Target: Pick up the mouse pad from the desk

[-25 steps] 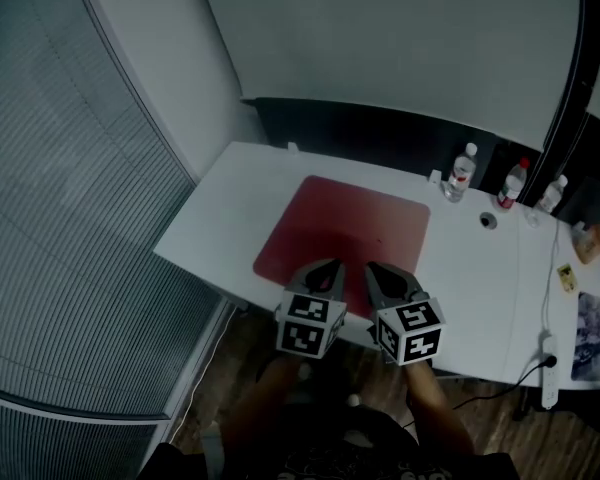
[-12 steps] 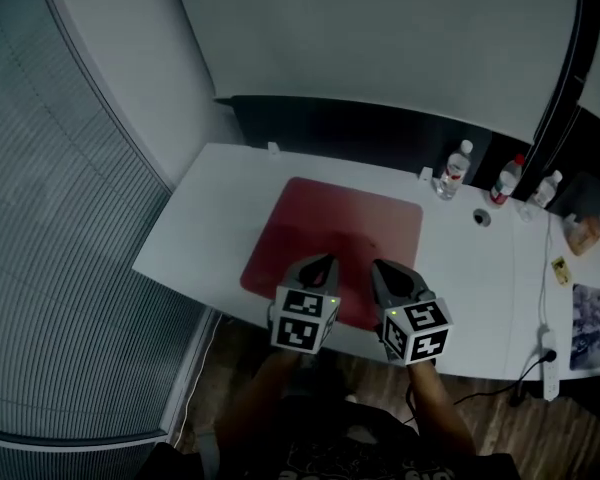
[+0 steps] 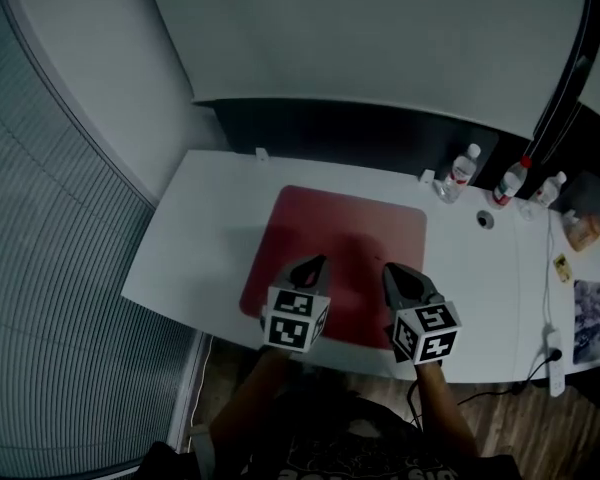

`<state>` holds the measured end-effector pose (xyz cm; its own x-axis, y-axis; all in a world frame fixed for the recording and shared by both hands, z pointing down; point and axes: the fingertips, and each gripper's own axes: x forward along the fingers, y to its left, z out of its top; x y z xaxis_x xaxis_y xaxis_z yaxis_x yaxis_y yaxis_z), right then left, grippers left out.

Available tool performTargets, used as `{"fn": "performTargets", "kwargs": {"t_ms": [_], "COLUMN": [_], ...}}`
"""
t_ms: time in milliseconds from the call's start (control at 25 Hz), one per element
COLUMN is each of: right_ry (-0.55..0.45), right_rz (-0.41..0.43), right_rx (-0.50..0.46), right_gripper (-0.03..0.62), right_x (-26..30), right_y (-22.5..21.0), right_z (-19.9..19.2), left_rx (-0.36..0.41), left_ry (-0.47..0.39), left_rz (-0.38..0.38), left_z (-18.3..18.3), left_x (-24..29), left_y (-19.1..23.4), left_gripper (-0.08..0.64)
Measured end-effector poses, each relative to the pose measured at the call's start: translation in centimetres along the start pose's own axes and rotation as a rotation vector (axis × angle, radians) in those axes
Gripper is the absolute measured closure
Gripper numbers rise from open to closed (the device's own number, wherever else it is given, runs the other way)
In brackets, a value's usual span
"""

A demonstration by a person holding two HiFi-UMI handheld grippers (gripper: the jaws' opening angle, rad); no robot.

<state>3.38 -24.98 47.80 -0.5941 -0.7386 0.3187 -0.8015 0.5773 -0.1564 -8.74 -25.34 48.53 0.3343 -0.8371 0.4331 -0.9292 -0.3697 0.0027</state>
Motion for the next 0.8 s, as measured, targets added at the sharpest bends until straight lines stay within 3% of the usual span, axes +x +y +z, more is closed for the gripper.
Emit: {"fn": "performTargets", "kwargs": {"t_ms": [400,800], "right_ry": [0.042,0.098], "right_rz": [-0.067,-0.175], "right_rx": [0.008,0.095], "right_gripper": [0.591,0.589], "right_x": [2.2,2.4], "right_y": [-1.8,-5.5], "right_z": [-1.4,-4.6], "left_rx": [0.033,0.022], "left_ry": [0.051,0.144], "left_rz": [-0.073,-0.028], "left_z": [-1.7,-4.9], "left_x": [2.8,4.5], "left_y": [4.2,10.0], "left_gripper": [0.554,0.551]}}
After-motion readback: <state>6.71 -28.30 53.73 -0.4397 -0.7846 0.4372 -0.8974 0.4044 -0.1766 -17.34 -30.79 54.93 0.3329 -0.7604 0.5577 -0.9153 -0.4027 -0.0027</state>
